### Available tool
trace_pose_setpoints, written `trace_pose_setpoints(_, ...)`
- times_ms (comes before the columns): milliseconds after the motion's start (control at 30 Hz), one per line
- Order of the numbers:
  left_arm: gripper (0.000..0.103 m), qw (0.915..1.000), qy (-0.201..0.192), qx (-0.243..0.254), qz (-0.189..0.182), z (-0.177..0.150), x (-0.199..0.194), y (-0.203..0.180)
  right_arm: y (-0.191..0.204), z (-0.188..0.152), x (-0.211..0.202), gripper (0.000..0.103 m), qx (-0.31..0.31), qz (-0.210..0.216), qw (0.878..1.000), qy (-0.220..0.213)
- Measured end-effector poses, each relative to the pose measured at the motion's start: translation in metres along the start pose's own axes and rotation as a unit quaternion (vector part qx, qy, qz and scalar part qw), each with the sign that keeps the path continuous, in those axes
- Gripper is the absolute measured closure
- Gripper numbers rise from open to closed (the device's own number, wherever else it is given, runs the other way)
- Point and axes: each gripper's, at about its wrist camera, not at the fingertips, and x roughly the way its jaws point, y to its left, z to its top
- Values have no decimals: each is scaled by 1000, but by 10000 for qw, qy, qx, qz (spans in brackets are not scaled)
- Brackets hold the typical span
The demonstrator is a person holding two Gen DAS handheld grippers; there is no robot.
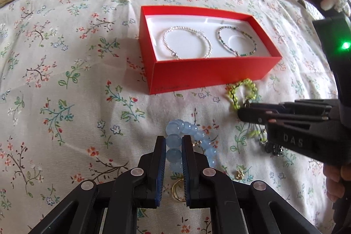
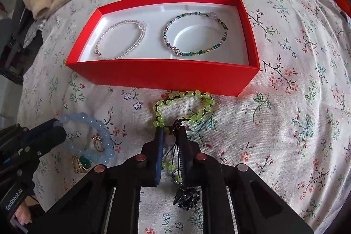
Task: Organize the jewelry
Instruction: 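Lift both bracelets into the red box and open both tools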
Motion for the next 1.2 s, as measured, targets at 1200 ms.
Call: trace_pose_setpoints(1200,94,9817,-1393,-799,-1023,93,-35,-32,-22,52,-100,89,383,841,9828,-1601)
